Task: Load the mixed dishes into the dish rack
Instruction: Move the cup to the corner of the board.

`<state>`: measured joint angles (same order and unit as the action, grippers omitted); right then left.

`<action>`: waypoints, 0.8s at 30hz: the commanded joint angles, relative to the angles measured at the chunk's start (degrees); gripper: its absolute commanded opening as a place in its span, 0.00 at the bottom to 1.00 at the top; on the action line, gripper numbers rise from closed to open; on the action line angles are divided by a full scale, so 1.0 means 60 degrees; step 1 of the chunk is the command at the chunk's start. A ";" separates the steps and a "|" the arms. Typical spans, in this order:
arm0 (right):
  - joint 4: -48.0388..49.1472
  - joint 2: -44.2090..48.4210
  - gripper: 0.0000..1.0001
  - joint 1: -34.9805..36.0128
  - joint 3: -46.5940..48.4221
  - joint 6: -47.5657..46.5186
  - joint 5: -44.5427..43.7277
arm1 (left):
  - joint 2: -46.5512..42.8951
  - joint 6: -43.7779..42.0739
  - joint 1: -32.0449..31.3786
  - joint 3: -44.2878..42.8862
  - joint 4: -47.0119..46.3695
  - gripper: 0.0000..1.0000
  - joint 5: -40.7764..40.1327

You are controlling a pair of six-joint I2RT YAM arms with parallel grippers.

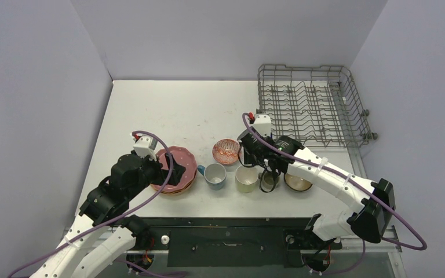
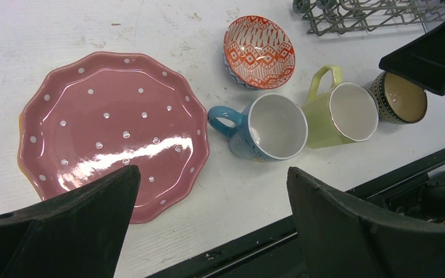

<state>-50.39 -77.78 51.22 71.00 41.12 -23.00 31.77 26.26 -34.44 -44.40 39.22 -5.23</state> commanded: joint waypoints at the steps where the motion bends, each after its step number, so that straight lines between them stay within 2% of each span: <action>1: -0.0126 0.0081 0.41 0.0076 -0.0469 -0.0116 0.0055 | 0.0063 -0.0143 0.0041 -0.0019 -0.0472 0.96 0.0177; 10: 0.0347 -0.0072 0.40 0.0089 -0.1297 -0.0129 0.0651 | 0.0093 -0.0158 0.0056 -0.0011 -0.0468 0.96 0.0151; 24: 0.0836 -0.0420 0.29 0.0081 -0.1891 -0.0130 0.0866 | 0.0136 -0.0158 0.0068 -0.0018 -0.0449 0.96 0.0145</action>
<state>-47.83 -79.57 51.44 59.96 40.93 -17.78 32.40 26.26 -34.39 -44.40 39.22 -4.80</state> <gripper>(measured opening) 0.312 0.963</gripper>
